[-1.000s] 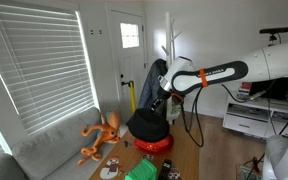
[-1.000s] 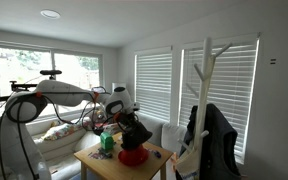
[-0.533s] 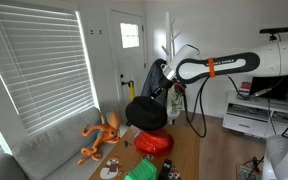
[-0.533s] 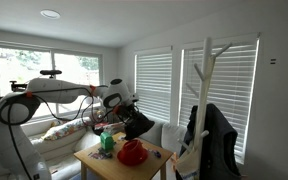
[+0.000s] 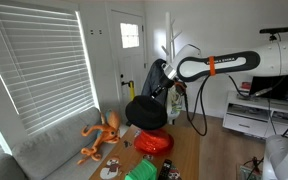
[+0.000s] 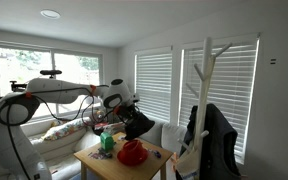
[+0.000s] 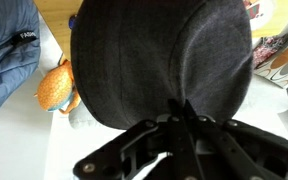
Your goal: Put the hats on the coat rack
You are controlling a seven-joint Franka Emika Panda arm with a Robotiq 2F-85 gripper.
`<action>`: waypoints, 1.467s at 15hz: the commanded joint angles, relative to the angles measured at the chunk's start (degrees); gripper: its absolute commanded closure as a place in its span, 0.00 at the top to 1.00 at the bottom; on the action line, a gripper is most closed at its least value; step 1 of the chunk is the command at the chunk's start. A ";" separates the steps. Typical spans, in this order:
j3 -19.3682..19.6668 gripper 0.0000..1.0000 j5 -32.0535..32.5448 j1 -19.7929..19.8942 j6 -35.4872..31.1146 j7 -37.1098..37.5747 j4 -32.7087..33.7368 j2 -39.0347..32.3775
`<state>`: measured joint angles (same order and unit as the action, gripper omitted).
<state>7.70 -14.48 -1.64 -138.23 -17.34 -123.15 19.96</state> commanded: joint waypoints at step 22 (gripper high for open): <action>-13.18 0.01 59.10 23.55 -14.53 43.64 23.18 -6.00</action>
<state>-2.94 37.95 18.52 -153.70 18.27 -103.23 14.83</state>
